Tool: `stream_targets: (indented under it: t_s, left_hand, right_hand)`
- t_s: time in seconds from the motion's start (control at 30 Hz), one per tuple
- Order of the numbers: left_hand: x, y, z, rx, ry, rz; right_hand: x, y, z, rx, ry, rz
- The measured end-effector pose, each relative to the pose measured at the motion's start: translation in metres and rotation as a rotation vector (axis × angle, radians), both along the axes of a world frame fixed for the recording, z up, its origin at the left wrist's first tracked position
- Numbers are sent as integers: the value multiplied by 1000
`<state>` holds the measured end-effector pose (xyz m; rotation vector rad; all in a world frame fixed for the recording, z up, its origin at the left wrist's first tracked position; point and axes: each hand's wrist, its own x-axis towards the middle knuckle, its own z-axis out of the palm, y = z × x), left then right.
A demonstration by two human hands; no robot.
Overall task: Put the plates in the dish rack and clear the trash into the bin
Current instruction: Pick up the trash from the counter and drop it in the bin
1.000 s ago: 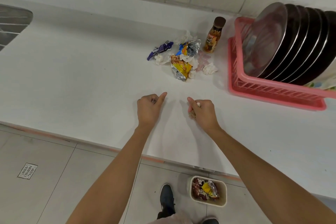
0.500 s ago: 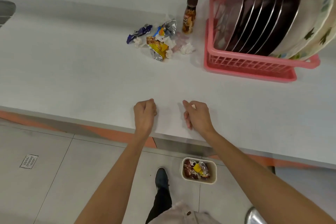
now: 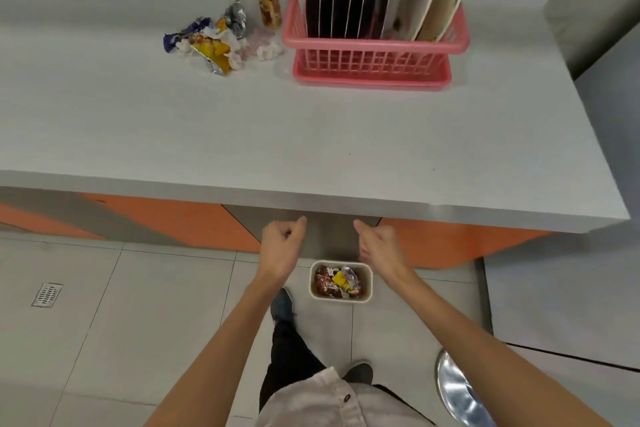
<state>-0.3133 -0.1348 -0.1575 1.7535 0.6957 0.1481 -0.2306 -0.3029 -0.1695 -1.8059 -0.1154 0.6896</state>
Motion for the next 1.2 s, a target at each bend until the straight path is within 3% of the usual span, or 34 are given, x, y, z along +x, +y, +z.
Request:
stream_targets:
  t_s: [0.17,0.33,0.5,0.73,0.9,1.03,1.2]
  left_hand:
    - [-8,-39,-7,40,71,-112]
    - [-11,-58,-24,-90,182,-243]
    - [-3,-52,-70,-26,306,-378]
    - [-1,-22,-229,180,254,-582]
    - [1,-11,-328,323,118,-684]
    - [-1,-13,-394,447,243,-673]
    - [2,-20,-484,336,508,-671]
  right_hand:
    - [-7,-38,-3,-34,-14,67]
    - [-13,-68,-31,-182,13,101]
    - [-18,-90,-88,-364,65,-33]
    - [-27,-76,-219,-407,47,-36]
    - [-29,-63,-317,-455,-31,130]
    - [-15,-55,-381,-581,3,386]
    - [5,-53,-457,-597,113,307]
